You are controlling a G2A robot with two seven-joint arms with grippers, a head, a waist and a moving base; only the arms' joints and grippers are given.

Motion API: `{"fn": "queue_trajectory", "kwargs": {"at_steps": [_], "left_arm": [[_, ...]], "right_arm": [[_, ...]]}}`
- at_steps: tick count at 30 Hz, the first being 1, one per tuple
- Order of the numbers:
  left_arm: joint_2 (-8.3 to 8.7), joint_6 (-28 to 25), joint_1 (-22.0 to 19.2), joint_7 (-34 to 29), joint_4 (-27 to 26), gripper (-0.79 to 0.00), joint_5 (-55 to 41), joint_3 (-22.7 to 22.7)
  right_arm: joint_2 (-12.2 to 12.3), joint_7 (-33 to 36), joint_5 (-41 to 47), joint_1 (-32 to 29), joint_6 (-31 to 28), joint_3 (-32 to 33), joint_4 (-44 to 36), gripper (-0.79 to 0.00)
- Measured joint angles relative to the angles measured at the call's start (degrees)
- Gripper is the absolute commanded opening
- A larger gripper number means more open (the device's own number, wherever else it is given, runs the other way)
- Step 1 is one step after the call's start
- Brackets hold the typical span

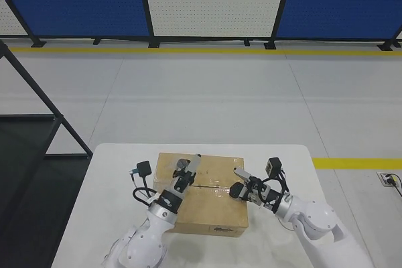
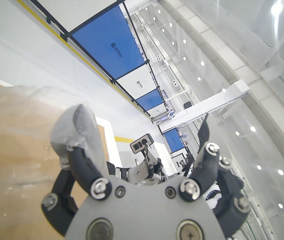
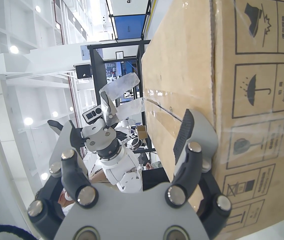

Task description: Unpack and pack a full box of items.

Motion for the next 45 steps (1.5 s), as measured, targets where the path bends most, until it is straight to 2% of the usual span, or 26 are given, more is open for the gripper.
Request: {"fn": "queue_trajectory", "kwargs": {"at_steps": [14, 26, 45], "left_arm": [[-0.66, -0.4, 1.5, -1.0, -2.4, 0.000, 4.2, 0.3], [-1.76, 4.1, -1.4, -4.1, -3.1, 0.000, 5.4, 1.9], [-3.64, 6.7, -3.3, -1.5, -1.5, 0.000, 11.5, 4.6]], "right_arm": [[-0.1, 0.2, -0.2, 0.4, 0.1, -0.1, 0.4, 0.000], [-0.2, 0.0, -0.3, -0.1, 0.1, 0.1, 0.0, 0.000], [0.3, 0.3, 0.3, -3.7, -2.6, 2.8, -4.2, 0.000]]}}
